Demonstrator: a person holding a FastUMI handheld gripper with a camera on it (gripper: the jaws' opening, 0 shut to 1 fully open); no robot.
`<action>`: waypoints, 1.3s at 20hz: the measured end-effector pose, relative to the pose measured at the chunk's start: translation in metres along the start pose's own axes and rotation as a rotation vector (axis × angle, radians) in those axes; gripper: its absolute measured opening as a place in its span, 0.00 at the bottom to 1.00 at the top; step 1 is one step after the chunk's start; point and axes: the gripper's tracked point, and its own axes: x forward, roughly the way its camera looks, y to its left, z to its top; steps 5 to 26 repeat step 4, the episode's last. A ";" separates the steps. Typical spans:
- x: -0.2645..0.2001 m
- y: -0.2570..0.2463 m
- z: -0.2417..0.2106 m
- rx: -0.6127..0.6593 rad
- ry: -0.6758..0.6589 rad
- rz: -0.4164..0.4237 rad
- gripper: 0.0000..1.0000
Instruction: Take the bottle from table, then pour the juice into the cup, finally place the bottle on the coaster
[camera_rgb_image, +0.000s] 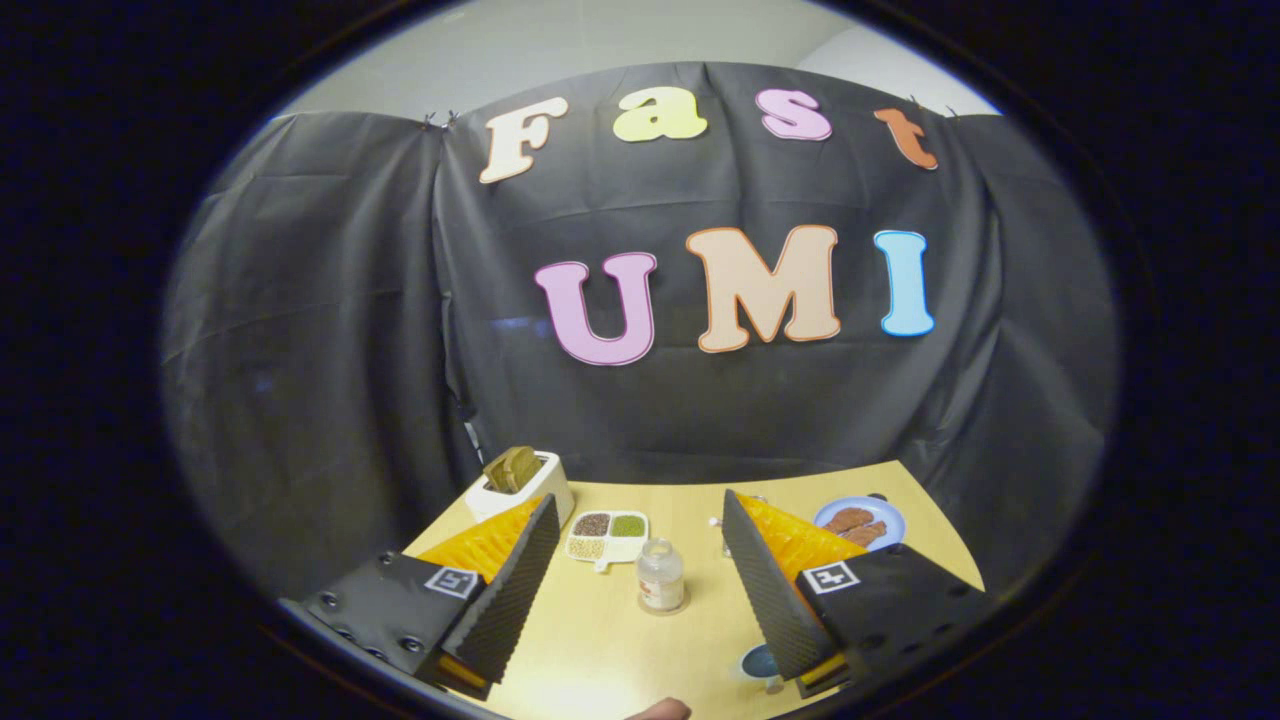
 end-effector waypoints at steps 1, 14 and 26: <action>-0.003 0.000 -0.001 0.002 0.000 0.001 1.00; -0.013 -0.006 -0.004 0.002 -0.002 -0.001 1.00; -0.013 -0.006 -0.004 0.002 -0.002 -0.001 1.00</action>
